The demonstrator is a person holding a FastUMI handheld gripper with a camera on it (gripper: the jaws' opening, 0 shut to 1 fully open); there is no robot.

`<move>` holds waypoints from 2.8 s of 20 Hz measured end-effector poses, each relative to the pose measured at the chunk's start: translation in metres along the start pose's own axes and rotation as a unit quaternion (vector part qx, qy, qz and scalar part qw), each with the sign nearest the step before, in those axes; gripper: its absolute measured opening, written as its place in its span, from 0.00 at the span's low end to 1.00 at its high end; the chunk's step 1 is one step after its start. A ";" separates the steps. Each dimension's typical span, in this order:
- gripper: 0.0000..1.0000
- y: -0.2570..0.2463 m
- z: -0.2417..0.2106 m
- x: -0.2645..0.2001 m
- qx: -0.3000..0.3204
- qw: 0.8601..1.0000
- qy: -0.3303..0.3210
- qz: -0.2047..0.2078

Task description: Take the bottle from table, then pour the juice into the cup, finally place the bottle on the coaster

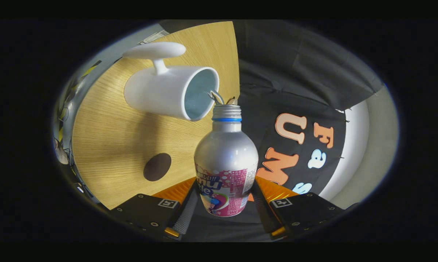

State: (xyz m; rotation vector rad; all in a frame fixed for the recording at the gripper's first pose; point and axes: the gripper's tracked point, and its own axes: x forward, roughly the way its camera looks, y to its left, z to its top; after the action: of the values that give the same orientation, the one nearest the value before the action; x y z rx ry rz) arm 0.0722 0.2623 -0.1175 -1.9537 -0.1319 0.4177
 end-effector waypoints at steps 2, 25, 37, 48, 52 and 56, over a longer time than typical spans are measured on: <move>0.77 -0.002 0.000 -0.002 -0.003 1.000 0.001 0.000; 0.77 -0.014 0.002 0.001 -0.055 0.998 0.007 0.000; 0.77 -0.025 0.001 0.005 -0.097 0.995 0.014 0.002; 0.77 -0.031 0.003 0.002 -0.126 0.992 0.017 -0.006; 0.77 -0.037 0.005 0.001 -0.139 0.990 0.018 -0.014; 0.77 -0.038 0.004 0.002 -0.148 0.989 0.021 -0.016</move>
State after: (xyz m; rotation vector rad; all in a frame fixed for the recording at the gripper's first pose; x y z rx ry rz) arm 0.0765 0.2822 -0.0855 -2.2474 -0.2084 0.3507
